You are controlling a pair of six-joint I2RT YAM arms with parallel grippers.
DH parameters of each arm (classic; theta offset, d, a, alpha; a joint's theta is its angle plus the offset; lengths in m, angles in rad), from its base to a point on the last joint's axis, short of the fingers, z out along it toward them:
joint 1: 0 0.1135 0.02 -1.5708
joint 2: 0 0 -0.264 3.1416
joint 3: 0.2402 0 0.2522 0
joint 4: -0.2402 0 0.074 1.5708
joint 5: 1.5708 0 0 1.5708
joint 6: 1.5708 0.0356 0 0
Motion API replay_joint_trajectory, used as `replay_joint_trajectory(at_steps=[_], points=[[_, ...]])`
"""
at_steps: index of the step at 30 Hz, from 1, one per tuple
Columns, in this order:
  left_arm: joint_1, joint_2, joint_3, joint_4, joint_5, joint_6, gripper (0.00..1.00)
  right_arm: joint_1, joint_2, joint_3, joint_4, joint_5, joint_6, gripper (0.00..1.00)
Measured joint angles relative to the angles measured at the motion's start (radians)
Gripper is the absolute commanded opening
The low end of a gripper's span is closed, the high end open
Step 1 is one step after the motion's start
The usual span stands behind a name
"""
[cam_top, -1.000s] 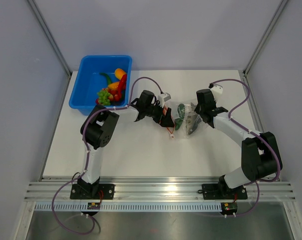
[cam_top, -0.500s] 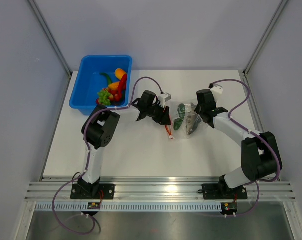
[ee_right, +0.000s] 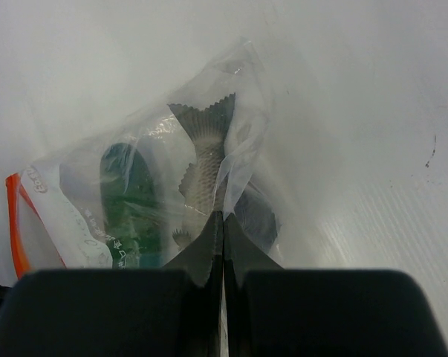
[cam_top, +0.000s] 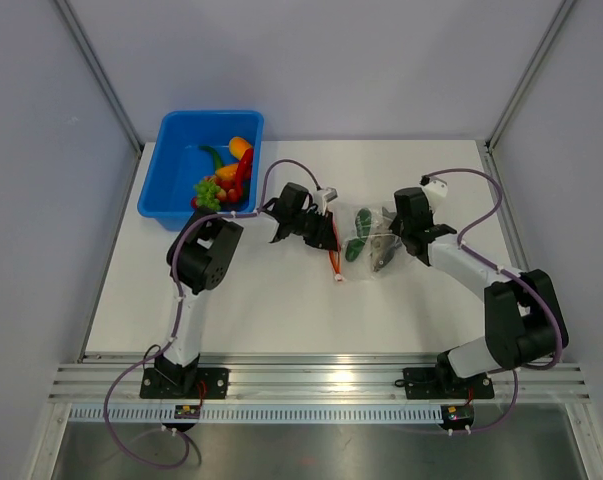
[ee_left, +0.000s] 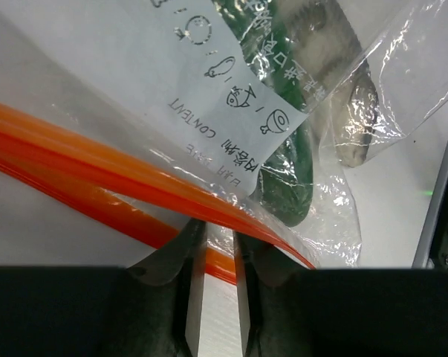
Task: Open the zip-top bag and remove the fake food
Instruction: Pick up the fake vegetable from the zipper food storage bag.
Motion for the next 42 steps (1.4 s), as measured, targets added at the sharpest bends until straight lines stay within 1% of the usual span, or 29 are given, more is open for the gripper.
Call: replay_joint_trajectory(at_steps=[1, 5, 12, 19, 23, 26, 30, 31, 35, 39, 40, 41, 42], points=[[0.005, 0.006, 0.002, 0.006, 0.014, -0.019, 0.00, 0.000, -0.008, -0.015, 0.010, 0.000, 0.006, 0.00], [0.026, 0.037, 0.008, 0.026, 0.072, -0.068, 0.00, 0.000, -0.042, -0.071, 0.049, 0.001, 0.034, 0.00], [0.050, 0.077, 0.049, 0.035, 0.122, -0.162, 0.00, 0.002, -0.097, -0.149, 0.126, 0.008, 0.098, 0.00], [0.049, 0.105, 0.102, 0.034, 0.134, -0.298, 0.00, 0.012, -0.095, -0.160, 0.147, 0.011, 0.141, 0.00], [0.051, 0.121, 0.106, 0.052, 0.142, -0.367, 0.00, 0.021, -0.079, -0.160, 0.160, 0.011, 0.156, 0.00], [0.057, 0.127, 0.099, 0.079, 0.150, -0.397, 0.03, 0.027, -0.059, -0.160, 0.161, 0.011, 0.165, 0.00], [0.063, 0.125, 0.047, 0.165, 0.162, -0.442, 0.04, 0.033, -0.041, -0.159, 0.161, 0.011, 0.174, 0.00], [0.065, 0.121, 0.027, 0.188, 0.165, -0.456, 0.06, 0.033, -0.038, -0.159, 0.162, 0.011, 0.177, 0.00], [0.077, 0.097, -0.033, 0.268, 0.185, -0.503, 0.07, 0.034, -0.031, -0.159, 0.164, 0.010, 0.182, 0.00], [0.086, 0.068, -0.052, 0.332, 0.196, -0.532, 0.11, 0.034, -0.031, -0.159, 0.163, 0.010, 0.185, 0.00], [0.088, 0.062, -0.052, 0.351, 0.200, -0.543, 0.13, 0.034, -0.031, -0.159, 0.163, 0.010, 0.185, 0.00], [0.088, 0.060, -0.052, 0.375, 0.205, -0.555, 0.22, 0.034, -0.031, -0.159, 0.164, 0.010, 0.185, 0.00], [0.090, 0.060, -0.052, 0.402, 0.211, -0.568, 0.28, 0.034, -0.031, -0.159, 0.165, 0.010, 0.185, 0.00]])
